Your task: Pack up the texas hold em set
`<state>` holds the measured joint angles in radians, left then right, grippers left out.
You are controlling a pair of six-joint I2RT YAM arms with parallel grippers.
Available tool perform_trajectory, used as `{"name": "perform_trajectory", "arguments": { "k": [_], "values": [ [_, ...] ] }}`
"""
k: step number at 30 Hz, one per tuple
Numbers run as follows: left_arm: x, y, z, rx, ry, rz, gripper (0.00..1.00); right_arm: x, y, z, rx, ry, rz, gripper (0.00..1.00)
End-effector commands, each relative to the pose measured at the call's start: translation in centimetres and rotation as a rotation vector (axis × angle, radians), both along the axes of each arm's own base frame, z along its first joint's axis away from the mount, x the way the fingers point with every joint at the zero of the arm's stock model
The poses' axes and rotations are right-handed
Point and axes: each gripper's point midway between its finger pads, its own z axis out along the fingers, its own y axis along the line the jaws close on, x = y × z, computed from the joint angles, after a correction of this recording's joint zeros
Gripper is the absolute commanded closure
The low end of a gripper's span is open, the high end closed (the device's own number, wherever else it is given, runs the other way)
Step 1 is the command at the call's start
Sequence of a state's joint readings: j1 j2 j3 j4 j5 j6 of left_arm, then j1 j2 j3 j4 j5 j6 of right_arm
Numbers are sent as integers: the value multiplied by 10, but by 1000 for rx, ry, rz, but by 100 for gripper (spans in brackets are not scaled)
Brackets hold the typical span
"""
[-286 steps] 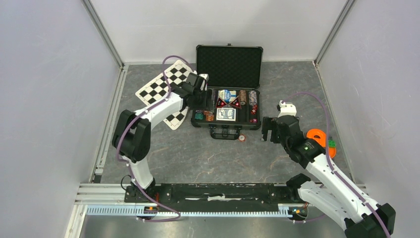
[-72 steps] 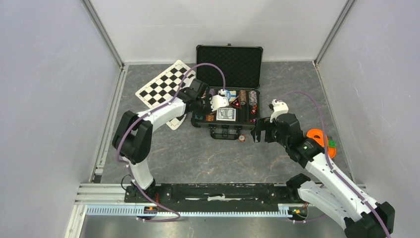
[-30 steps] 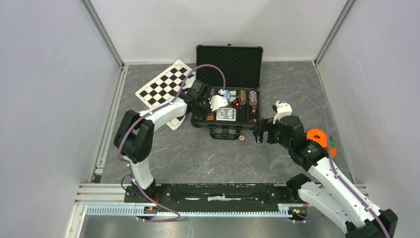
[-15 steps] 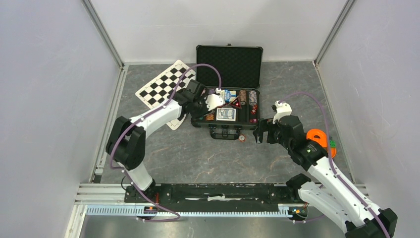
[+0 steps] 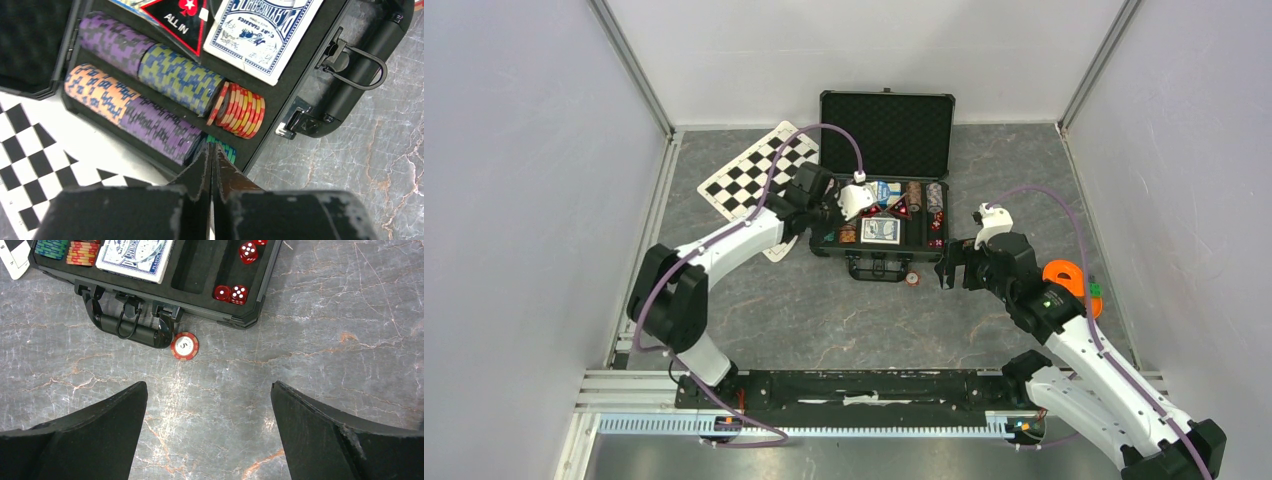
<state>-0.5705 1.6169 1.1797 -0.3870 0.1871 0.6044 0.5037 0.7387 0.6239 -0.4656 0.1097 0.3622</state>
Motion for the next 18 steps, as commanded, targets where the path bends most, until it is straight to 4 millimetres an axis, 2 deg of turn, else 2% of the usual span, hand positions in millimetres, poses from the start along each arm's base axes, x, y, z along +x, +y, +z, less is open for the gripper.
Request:
{"name": "perform_trajectory", "arguments": {
  "k": [1, 9, 18],
  "values": [
    [3, -22, 2, -78, 46, -42, 98, 2, 0, 4, 13, -16, -9, 1],
    [12, -32, -6, -91, 53, -54, 98, 1, -1, 6, 17, -23, -15, 1],
    [23, -33, -34, -36, 95, -52, 98, -1, -5, 0, 8, -20, -25, 1]
  ]
}}
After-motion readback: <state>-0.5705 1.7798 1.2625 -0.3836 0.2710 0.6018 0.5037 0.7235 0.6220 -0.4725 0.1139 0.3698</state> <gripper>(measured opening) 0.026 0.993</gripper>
